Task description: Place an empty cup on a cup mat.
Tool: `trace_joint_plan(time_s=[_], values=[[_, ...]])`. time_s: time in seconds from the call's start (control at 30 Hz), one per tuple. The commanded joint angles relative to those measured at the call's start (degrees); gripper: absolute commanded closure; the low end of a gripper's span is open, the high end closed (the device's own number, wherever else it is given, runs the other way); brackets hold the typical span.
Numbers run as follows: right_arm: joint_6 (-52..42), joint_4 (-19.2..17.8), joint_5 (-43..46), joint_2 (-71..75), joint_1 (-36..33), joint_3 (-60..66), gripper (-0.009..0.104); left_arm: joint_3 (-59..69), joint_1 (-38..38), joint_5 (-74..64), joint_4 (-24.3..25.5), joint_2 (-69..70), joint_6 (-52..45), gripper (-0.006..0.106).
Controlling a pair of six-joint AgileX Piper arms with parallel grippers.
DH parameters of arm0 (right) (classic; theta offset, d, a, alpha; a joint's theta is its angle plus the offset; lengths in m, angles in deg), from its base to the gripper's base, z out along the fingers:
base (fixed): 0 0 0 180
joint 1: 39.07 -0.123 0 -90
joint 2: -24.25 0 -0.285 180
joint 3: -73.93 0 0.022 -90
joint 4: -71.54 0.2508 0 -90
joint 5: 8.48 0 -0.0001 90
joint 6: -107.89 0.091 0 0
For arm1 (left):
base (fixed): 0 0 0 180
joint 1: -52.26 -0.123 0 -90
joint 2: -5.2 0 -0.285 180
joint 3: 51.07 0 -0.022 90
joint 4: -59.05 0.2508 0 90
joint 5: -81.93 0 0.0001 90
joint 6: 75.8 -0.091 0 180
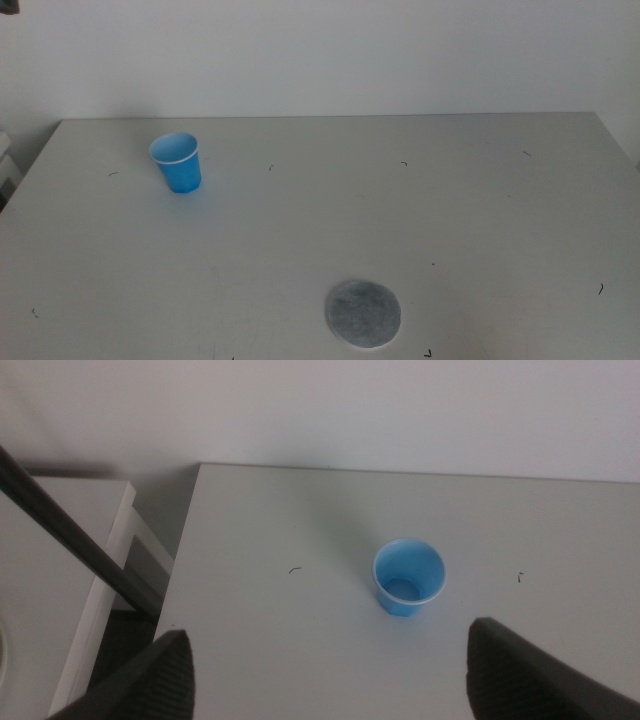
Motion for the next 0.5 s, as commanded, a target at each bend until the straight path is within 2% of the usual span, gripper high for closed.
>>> trace_joint_plan(time_s=[0.0,0.2,0.47], values=[[-0.29,-0.79,4.17,1.48,-0.23,-0.48,0.001,-6.89,-0.12,-0.96,-0.15,-3.47,0.30,0.008],[-0.29,-0.79,4.17,1.48,-0.23,-0.48,0.001,-15.77,-0.12,-4.63,-0.15,-14.10,0.29,0.008],[-0.29,-0.79,4.17,1.48,-0.23,-0.48,0.001,-16.37,-0.12,-4.37,0.34,-21.96,0.89,0.008]])
